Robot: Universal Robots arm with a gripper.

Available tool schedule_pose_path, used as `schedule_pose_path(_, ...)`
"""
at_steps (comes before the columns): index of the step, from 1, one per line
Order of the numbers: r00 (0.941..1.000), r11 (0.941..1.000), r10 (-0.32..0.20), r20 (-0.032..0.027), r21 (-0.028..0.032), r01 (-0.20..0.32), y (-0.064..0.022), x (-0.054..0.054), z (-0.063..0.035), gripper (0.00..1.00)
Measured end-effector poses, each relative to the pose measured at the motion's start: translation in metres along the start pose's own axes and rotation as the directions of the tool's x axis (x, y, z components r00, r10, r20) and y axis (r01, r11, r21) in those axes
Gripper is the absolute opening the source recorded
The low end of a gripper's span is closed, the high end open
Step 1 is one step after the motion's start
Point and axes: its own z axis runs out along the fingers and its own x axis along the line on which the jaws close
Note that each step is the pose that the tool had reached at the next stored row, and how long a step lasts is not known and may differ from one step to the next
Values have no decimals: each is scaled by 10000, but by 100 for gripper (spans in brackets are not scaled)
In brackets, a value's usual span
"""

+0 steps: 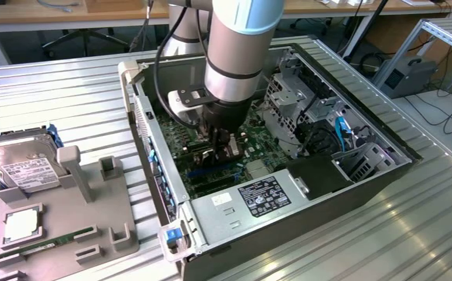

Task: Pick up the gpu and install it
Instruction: 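Insert the gpu into the slot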

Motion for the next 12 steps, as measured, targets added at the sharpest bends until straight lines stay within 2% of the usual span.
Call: schedule_pose_path(12, 10000, 10000, 0, 1, 1, 0, 1, 1, 28, 27)
